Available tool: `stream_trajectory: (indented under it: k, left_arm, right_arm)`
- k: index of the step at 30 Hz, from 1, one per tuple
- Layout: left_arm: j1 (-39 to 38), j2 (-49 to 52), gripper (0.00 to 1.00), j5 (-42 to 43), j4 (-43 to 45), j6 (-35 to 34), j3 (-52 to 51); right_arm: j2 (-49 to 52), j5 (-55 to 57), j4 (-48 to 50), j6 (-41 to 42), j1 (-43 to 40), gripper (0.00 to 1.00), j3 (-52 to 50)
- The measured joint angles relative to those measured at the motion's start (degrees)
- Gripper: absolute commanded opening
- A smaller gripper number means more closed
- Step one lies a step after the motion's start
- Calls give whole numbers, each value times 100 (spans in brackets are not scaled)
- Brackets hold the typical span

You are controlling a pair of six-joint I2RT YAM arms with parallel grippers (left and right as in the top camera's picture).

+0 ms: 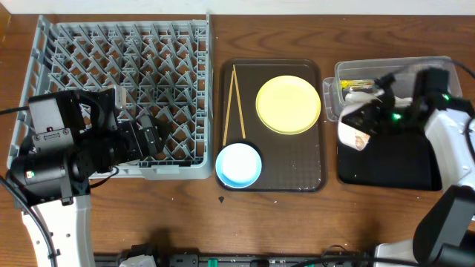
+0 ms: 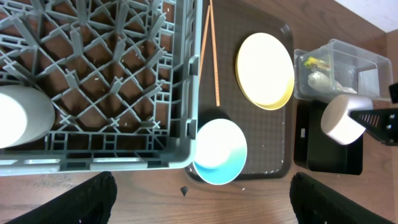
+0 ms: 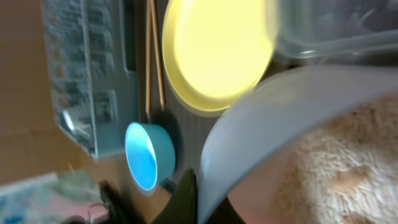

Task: Sort waste into correct bins and load items into the dishwasher
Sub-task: 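Tip the pink bowl over the black tray to pour out the rice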

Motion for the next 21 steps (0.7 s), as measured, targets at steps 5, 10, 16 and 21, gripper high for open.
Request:
stream_trajectory:
  k: [5,10,16,21]
  left_arm:
    - [0,0,90,0,0,0,0]
    - [0,0,90,0,4,0,0]
    - [0,0,90,0,2,0,0]
    - [0,0,90,0,2,0,0]
  right_arm:
    - [17,-1670,1554,-122,-1274,1,-1421]
    - [17,-2435,1703,-240,-1991,1,-1676]
    - [17,-3071,1904,-269,-2100,1,-1681]
    - [17,-2885,1753,2,-2103,1,-1685]
